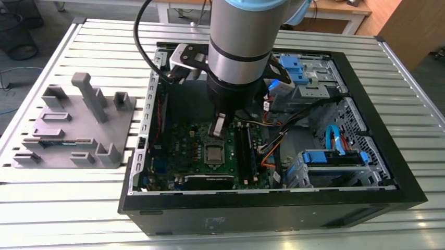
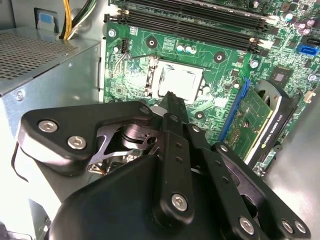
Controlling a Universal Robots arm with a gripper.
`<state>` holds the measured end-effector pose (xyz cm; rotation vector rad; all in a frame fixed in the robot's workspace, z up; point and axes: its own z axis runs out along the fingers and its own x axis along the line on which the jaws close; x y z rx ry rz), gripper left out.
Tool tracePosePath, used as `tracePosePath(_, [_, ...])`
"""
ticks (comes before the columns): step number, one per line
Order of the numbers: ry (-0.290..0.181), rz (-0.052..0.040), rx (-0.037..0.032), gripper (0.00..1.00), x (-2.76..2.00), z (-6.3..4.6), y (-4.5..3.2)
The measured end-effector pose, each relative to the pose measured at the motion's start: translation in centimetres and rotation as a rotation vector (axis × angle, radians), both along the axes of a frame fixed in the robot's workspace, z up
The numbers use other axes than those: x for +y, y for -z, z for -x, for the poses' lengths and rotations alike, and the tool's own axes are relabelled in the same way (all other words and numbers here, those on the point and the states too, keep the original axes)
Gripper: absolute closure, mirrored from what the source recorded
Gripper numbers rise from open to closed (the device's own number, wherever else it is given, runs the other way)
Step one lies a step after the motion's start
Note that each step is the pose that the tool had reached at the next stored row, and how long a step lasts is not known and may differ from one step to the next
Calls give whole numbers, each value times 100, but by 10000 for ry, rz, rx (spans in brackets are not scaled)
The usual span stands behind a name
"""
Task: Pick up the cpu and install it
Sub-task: 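Install the first cpu locking lever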
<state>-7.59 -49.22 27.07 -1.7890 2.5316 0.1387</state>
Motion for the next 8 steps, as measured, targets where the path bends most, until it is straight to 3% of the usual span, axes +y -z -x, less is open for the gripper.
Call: tracePosePath(8, [0, -1, -1, 89, 145, -2, 2])
